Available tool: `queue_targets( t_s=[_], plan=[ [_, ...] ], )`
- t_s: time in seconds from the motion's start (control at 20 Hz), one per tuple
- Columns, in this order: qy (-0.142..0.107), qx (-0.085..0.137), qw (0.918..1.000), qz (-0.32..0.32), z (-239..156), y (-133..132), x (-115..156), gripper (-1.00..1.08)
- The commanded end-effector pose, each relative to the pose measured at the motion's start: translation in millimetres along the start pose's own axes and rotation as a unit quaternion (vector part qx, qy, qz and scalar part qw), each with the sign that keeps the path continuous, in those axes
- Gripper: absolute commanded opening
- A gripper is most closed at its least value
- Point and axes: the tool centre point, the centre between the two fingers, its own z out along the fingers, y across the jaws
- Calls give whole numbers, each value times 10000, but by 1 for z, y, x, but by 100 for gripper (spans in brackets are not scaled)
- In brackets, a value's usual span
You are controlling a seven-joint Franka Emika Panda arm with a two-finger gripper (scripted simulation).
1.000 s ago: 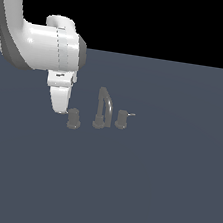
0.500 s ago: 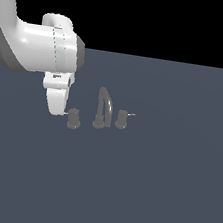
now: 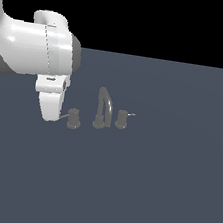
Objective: Turn on the faucet by rotating a designated handle.
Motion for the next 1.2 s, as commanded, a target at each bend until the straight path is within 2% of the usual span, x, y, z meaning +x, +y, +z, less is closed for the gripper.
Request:
queue_targets(
  t_s=[0.0,0.05,0.6,0.65,1.05,1.15],
  plan=[
    [47,-39,9999,109,-1,8,16,-100],
    [2,-15,10000,-2,0,3,0,-100],
    [44,-42,9999,98,-1,29,46,-100],
    [-27,-20,9999,-120,0,25,15,-100],
    [40,-42,9999,85,-2,21,80,-100],
    [47,-44,9999,106,-2,20,86,-100]
  ],
)
